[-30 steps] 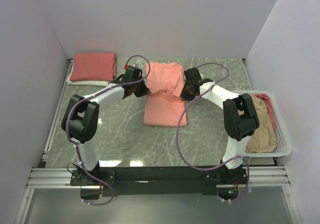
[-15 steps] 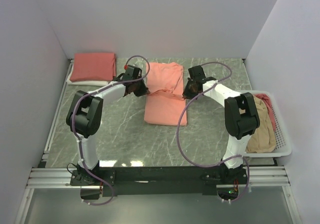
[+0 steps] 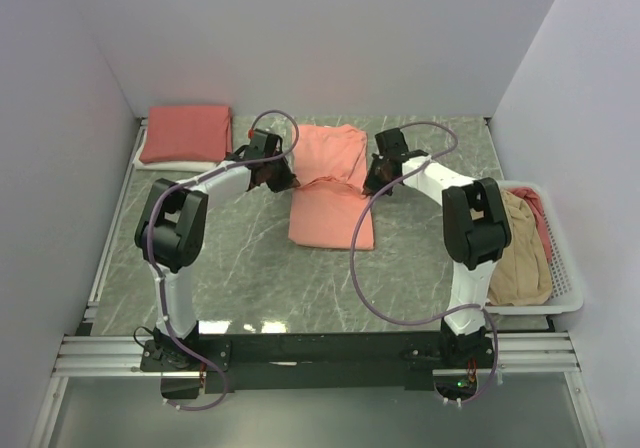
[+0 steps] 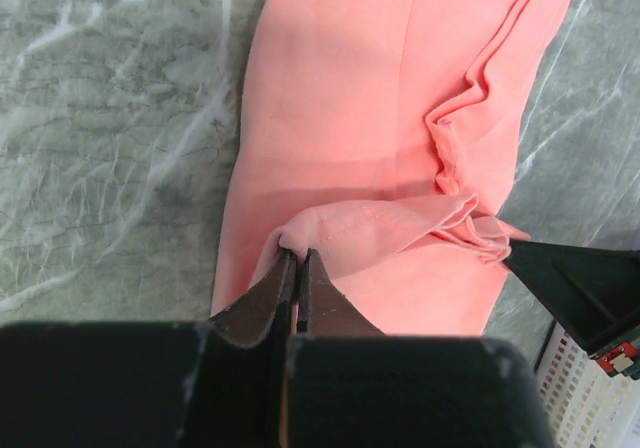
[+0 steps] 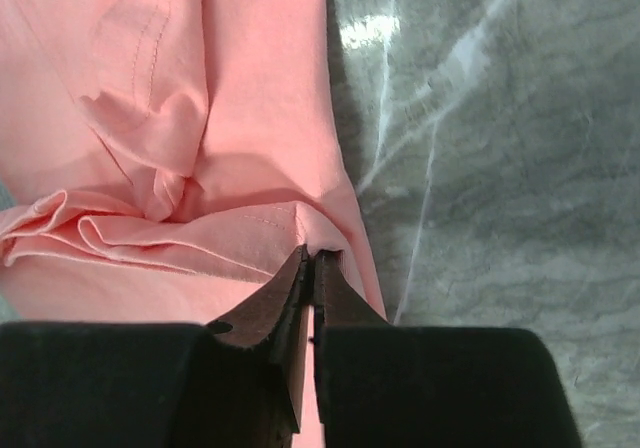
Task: Fold and stack the t-shirts
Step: Fold the tshirt
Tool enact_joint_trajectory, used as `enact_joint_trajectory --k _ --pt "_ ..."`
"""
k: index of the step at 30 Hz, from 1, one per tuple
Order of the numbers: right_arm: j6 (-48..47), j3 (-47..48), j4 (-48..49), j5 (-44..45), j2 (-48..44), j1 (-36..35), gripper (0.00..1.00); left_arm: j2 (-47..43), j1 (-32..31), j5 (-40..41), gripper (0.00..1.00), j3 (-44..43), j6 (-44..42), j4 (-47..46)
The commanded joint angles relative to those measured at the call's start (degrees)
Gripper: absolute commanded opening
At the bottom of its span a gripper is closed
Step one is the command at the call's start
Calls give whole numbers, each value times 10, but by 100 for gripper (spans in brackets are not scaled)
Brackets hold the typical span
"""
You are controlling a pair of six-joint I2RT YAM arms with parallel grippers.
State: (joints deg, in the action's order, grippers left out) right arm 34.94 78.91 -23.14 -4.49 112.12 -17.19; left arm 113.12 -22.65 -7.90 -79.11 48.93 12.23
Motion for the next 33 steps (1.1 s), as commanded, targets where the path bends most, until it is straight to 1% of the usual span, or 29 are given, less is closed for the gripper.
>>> enact_joint_trajectory --k 1,2,3,4,5,6,8,9,12,14,15,16,17,18,19,20,22,23,24,26,27,29,31,33 --pt "-13 37 13 -6 11 6 8 9 5 -11 2 -28 -9 -11" --pt "-14 41 9 -3 12 5 12 10 6 -13 5 -28 -13 -11" --pt "-14 41 8 -2 11 7 19 7 7 -17 16 -25 -14 -12" --pt "-14 40 7 -1 8 8 33 4 9 -18 23 -21 -15 -14" --pt "-16 34 8 0 4 9 40 -3 10 -18 30 -16 -15 -17" --pt "-16 32 8 4 -10 11 49 -22 15 -17 41 1 -16 -28" --pt "-17 25 5 11 -27 14 54 -48 21 -13 49 20 -16 -34" --pt "-19 23 1 21 -45 14 56 -78 26 -9 53 44 -16 -38" --pt "-17 0 -5 25 -92 11 57 -140 39 -4 56 117 -8 -62" --pt "-12 -33 13 17 -116 1 57 -162 47 -28 54 155 0 -86" --pt "-12 -42 18 15 -133 -17 57 -182 55 -42 54 199 5 -109" --pt "-10 -48 21 11 -138 -27 57 -189 60 -81 56 222 11 -159" --pt "-12 -54 29 7 -141 -38 57 -199 61 -103 57 243 20 -191" --pt "-14 -53 31 6 -139 -63 57 -202 65 -124 58 280 24 -215" --pt "-12 -50 32 7 -137 -72 58 -207 65 -132 59 296 27 -234" --pt "-12 -46 39 -2 -129 -84 59 -217 66 -148 61 328 37 -277" --pt "-9 -32 58 -39 -114 -111 59 -218 70 -176 62 351 52 -337" --pt "-6 -23 62 -46 -94 -120 58 -209 71 -205 61 359 55 -356" --pt "-1 -15 64 -55 -82 -127 57 -204 71 -216 56 371 58 -377" --pt "15 16 77 -95 -42 -142 55 -192 72 -236 52 382 71 -411" --pt "21 25 81 -108 -30 -146 52 -181 74 -259 47 394 76 -457" --pt "39 45 99 -127 2 -151 50 -164 74 -283 42 405 92 -510" --pt "49 62 100 -134 22 -151 48 -150 74 -292 41 405 97 -525" --pt "53 88 98 -143 47 -150 48 -139 75 -287 45 405 94 -525"
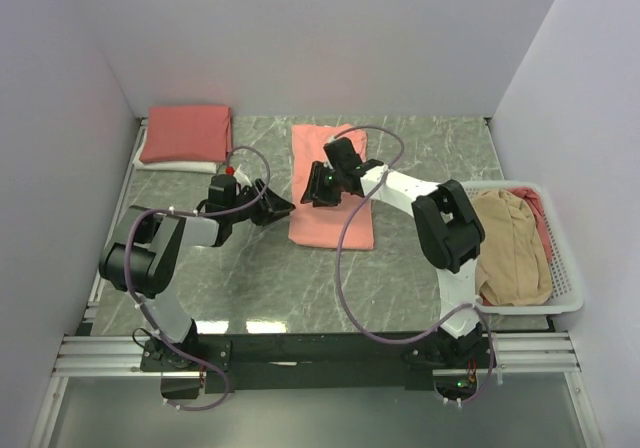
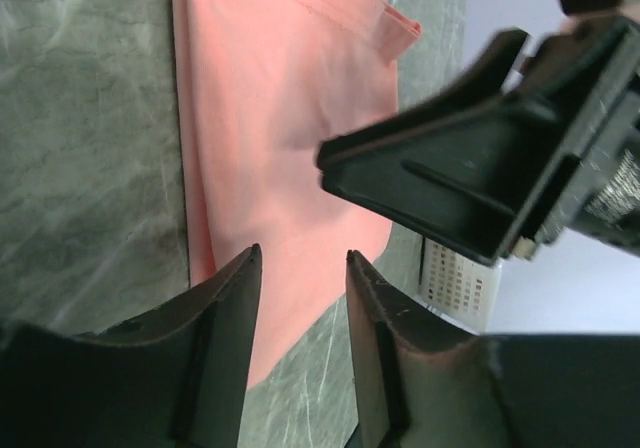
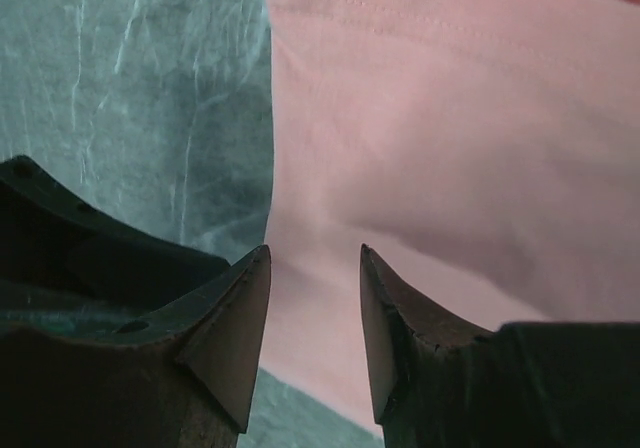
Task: Fold and stack the t-shirts
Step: Fold the tshirt
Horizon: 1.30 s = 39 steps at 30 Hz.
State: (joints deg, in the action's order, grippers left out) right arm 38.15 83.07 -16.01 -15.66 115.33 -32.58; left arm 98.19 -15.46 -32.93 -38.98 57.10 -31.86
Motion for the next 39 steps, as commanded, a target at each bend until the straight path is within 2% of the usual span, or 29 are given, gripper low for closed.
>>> enact_joint_trajectory --k 1,5,8,17,19,24,35,39 --pt "25 53 27 -34 20 4 48 12 3 -35 46 5 9 -84" --pt "37 79 33 -41 37 3 47 11 3 -20 55 12 -2 -72" --pt "43 105 24 -45 59 4 45 11 8 -18 55 18 -6 -76" --pt "84 169 42 -83 149 12 24 30 18 -48 51 39 -27 -115" --pt "88 183 39 -92 163 17 20 33 18 -45 52 35 -44 -95" --pt "103 191 49 -120 189 26 19 49 17 -34 57 23 -58 -70" --pt "112 205 47 -128 208 30 18 75 -2 -79 59 15 -20 -145" --pt "113 209 43 -129 212 30 18 78 -20 -78 59 -2 -30 -124"
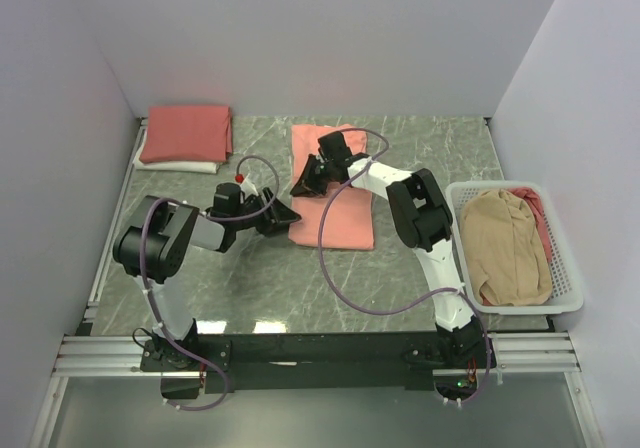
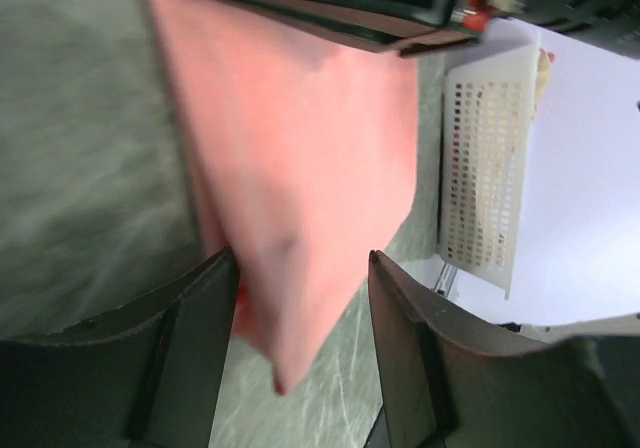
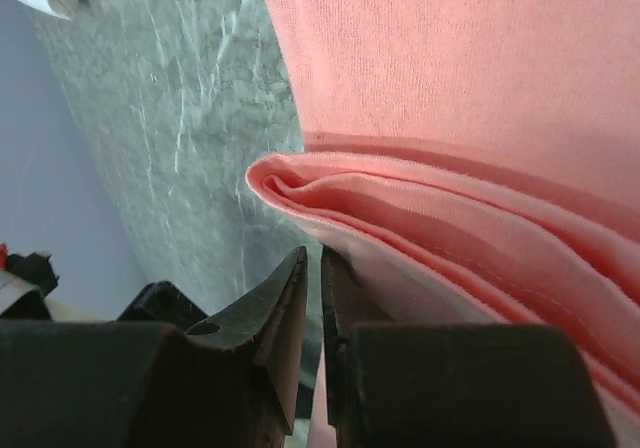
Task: Fold and stack the t-shirts
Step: Fold the tshirt
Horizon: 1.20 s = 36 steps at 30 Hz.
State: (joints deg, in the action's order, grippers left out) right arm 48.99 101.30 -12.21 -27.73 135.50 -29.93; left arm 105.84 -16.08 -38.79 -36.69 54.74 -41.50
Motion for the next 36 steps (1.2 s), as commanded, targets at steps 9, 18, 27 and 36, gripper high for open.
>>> enact_joint_trajectory --k 9,18,27,36 --pt "6 32 -2 -9 19 5 17 20 -32 -35 58 -50 0 -32" --pt "9 38 3 -17 28 9 17 -6 -48 -47 55 -29 -10 -4" --pt "16 42 9 -35 35 12 17 -62 -49 -46 53 6 -38 47" --pt "36 49 20 -57 42 15 17 -92 -54 -45 52 14 -70 100"
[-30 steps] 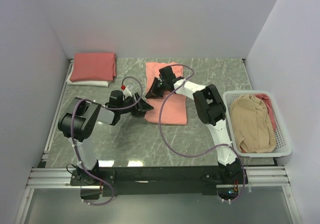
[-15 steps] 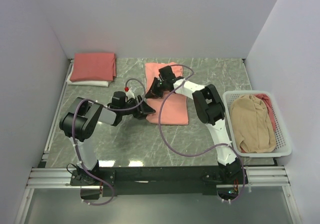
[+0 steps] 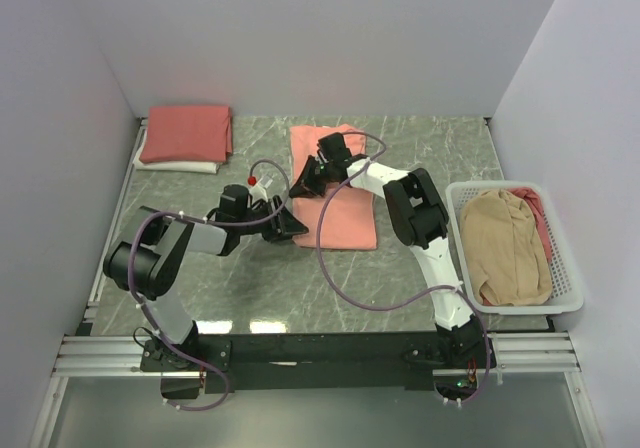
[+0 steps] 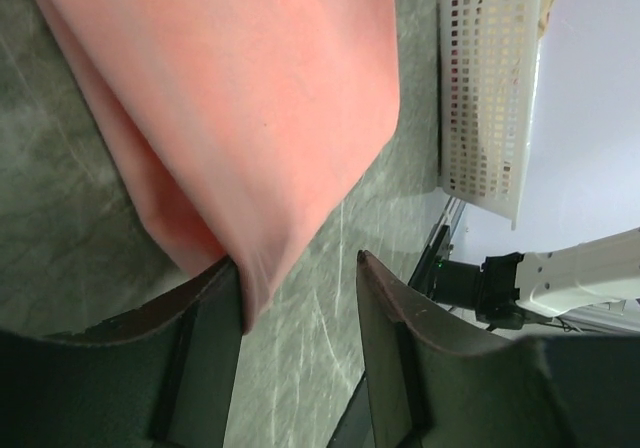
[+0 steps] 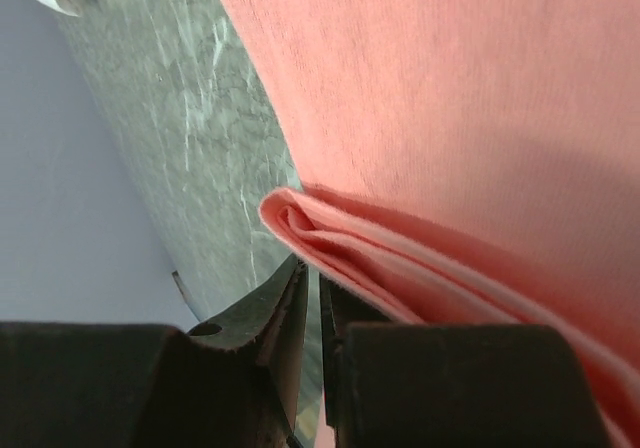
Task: Fold and stack the t-shirts
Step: Fold the tshirt
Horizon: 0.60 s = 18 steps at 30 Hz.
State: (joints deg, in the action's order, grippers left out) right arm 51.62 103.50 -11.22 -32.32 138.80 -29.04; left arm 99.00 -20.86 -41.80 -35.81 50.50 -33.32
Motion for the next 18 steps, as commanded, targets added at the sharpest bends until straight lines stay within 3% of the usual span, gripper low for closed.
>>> enact_joint_trajectory --k 1,18 --pt "10 28 10 -13 9 6 17 -24 -6 -14 51 8 -29 26" --pt "22 25 19 -26 16 10 17 -64 -9 67 42 46 -51 114"
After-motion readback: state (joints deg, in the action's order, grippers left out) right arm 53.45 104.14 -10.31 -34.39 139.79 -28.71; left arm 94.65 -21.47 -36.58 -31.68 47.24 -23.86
